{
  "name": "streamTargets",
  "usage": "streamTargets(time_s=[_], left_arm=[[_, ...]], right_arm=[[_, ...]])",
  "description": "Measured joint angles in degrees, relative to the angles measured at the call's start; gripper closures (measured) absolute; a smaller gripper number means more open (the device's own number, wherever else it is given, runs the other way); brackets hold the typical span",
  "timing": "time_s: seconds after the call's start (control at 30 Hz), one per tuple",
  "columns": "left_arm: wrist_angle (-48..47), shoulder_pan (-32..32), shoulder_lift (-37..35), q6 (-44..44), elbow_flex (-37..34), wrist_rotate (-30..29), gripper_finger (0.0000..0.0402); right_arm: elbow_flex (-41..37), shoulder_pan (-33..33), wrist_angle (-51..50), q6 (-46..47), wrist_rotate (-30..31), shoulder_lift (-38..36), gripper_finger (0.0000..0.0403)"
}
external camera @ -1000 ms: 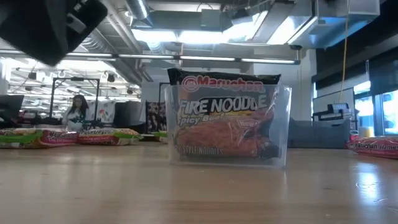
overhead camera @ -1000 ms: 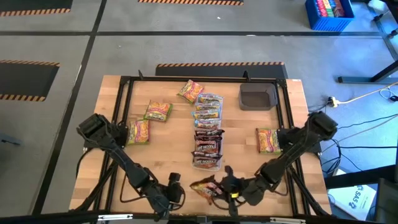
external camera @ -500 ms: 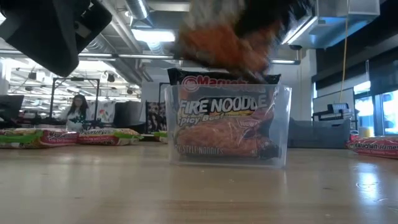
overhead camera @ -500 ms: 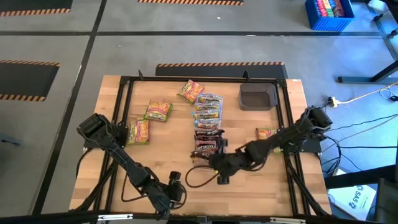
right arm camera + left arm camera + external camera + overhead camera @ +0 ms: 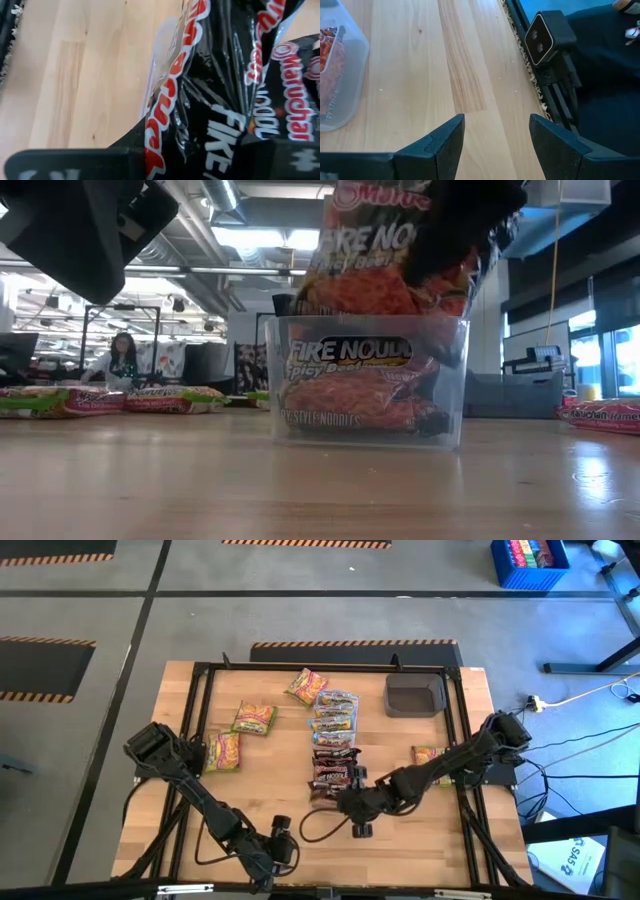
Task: Sort Maruchan noodles
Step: Put the black noodle pack into the bottom transparent bin
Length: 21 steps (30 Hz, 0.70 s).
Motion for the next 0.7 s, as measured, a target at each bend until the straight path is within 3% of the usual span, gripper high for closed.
streamTargets(time_s=[0.7], left_arm=[[0.0, 0.0, 0.0, 0.1, 0.0, -1.9, 0.0184]], right_arm=[[-11.4, -1.8, 14.8, 2.6, -10.2, -0.2, 0.0301]])
